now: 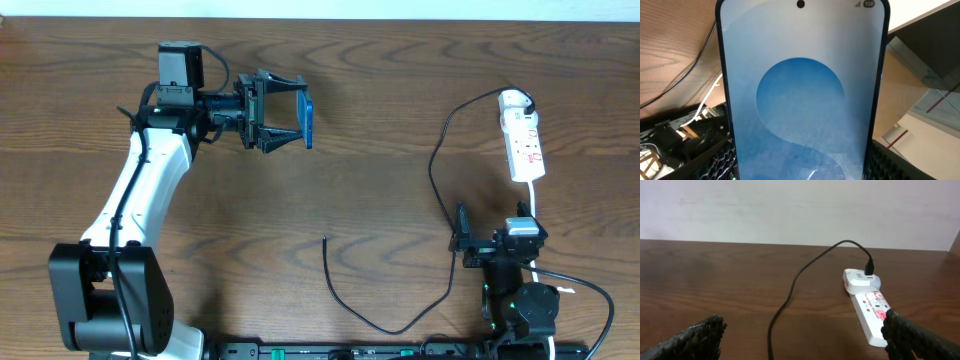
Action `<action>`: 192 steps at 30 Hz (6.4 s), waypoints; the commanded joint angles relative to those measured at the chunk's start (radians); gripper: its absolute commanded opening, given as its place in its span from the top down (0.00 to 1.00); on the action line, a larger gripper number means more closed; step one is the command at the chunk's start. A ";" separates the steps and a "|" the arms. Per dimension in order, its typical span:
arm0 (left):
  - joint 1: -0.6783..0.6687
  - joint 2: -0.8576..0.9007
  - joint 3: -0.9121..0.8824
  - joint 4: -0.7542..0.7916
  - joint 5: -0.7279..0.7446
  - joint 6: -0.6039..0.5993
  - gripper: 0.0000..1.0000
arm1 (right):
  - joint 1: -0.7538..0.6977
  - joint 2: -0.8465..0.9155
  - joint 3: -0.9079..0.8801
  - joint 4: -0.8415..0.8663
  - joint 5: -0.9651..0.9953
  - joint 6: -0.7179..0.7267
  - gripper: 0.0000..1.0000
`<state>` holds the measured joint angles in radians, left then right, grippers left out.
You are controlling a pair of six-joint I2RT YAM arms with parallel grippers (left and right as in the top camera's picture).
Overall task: Plug charger to phone and switch on socket
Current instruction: 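Hold the phone upright in the left gripper above the table, then move the right gripper toward the phone's edge held by the left gripper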
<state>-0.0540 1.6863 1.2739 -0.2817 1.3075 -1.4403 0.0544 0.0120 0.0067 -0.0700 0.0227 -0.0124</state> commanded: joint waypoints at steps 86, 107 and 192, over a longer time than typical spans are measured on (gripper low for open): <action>0.005 -0.021 0.035 0.009 0.008 0.031 0.93 | -0.007 -0.006 -0.001 -0.004 0.009 -0.011 0.01; 0.005 -0.021 0.035 0.089 -0.180 0.063 0.93 | -0.007 -0.006 -0.001 -0.004 0.009 -0.011 0.01; -0.121 -0.020 0.023 0.329 -0.448 0.108 0.93 | 0.159 1.152 0.961 -0.155 -0.688 0.218 0.03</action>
<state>-0.1604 1.6863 1.2739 0.0334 0.8616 -1.3380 0.1390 1.1637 0.9565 -0.2260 -0.8509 0.2192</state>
